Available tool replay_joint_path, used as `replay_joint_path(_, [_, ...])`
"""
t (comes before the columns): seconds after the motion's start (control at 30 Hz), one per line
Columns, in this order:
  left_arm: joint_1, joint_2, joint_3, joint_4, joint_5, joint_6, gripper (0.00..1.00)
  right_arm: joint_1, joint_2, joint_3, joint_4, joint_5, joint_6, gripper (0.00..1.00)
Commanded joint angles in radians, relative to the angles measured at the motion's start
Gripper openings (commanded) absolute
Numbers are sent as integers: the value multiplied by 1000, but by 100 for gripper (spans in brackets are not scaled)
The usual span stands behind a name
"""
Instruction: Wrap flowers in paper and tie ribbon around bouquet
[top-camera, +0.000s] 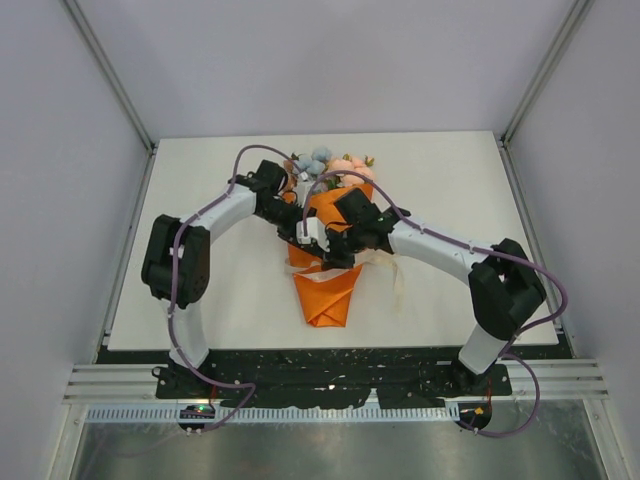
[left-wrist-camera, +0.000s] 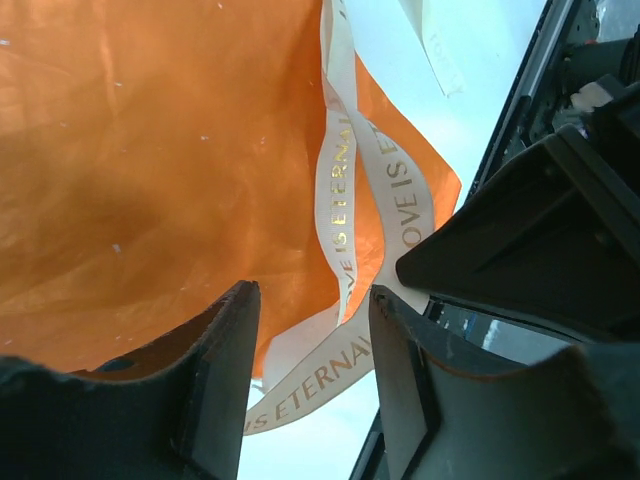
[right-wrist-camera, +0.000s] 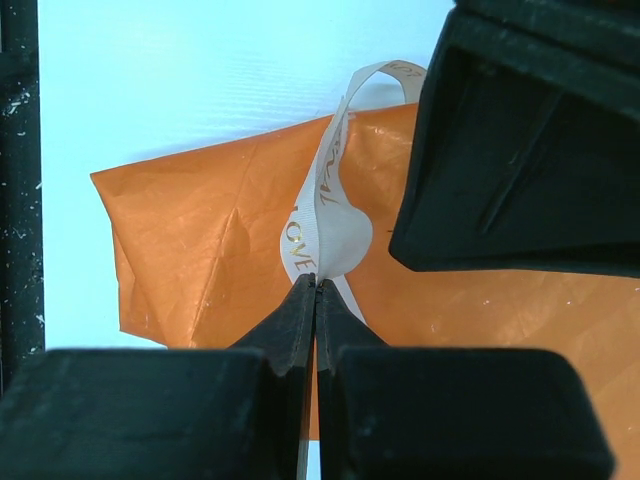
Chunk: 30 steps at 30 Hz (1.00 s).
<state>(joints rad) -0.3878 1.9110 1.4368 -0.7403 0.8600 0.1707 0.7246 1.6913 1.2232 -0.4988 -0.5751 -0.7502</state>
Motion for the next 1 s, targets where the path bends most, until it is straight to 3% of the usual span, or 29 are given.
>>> replay_joint_path(0.0, [-26, 39, 56, -105, 45, 41, 49, 7, -81, -17, 49, -31, -17, 6])
replay_joint_path(0.2, [-60, 80, 74, -180, 56, 92, 36, 15, -100, -57, 78, -29, -32, 5])
replay_joint_path(0.37, [-68, 85, 73, -208, 79, 110, 33, 21, -110, -74, 91, -28, -38, 5])
replay_joint_path(0.5, [-74, 89, 80, -255, 93, 162, 46, 27, -108, -77, 91, -28, -41, 5])
replay_joint_path(0.8, [-89, 117, 65, -245, -10, 181, 58, 30, -94, -85, 92, -23, -47, 5])
replay_joint_path(0.97, [-103, 126, 66, -261, -42, 214, 58, 32, -90, -88, 94, -23, -48, 5])
